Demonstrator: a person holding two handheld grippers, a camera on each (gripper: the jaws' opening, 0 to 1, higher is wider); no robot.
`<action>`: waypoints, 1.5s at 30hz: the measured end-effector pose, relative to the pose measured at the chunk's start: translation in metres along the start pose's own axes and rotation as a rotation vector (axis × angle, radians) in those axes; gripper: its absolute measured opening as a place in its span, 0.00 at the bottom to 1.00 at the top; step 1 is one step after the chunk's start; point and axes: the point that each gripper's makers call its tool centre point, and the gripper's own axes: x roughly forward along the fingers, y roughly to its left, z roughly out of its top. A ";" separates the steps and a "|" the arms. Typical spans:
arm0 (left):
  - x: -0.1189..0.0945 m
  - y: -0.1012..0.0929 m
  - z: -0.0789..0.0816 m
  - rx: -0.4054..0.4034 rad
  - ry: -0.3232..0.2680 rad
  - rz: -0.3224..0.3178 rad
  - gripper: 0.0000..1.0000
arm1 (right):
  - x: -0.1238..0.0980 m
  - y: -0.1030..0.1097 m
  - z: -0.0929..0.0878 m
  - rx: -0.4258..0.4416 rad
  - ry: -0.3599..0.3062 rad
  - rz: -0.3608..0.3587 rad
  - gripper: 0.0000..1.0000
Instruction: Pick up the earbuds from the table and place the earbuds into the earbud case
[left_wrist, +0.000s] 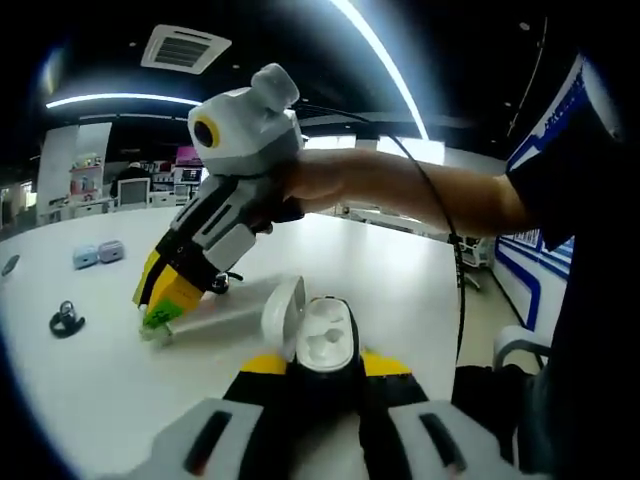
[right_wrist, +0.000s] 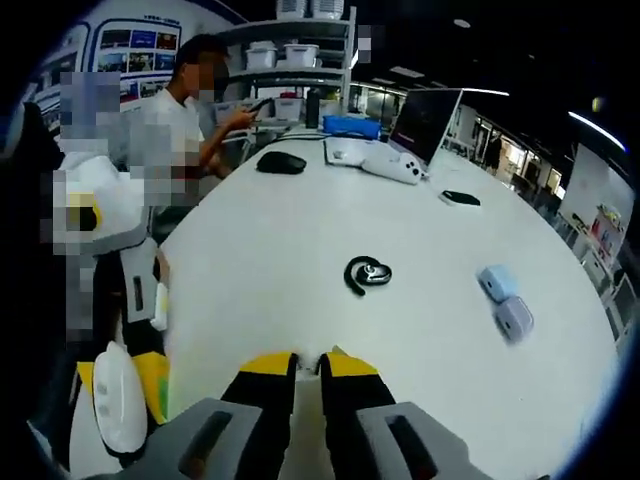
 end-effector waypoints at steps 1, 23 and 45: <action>0.000 0.000 0.000 0.000 0.000 0.000 0.25 | 0.000 0.001 0.000 0.003 -0.002 0.003 0.10; 0.001 0.002 0.000 -0.006 -0.001 0.005 0.25 | -0.001 -0.002 0.000 0.088 -0.064 0.000 0.09; 0.001 0.002 0.001 -0.006 -0.001 0.004 0.25 | -0.033 -0.003 -0.025 0.141 -0.081 -0.068 0.09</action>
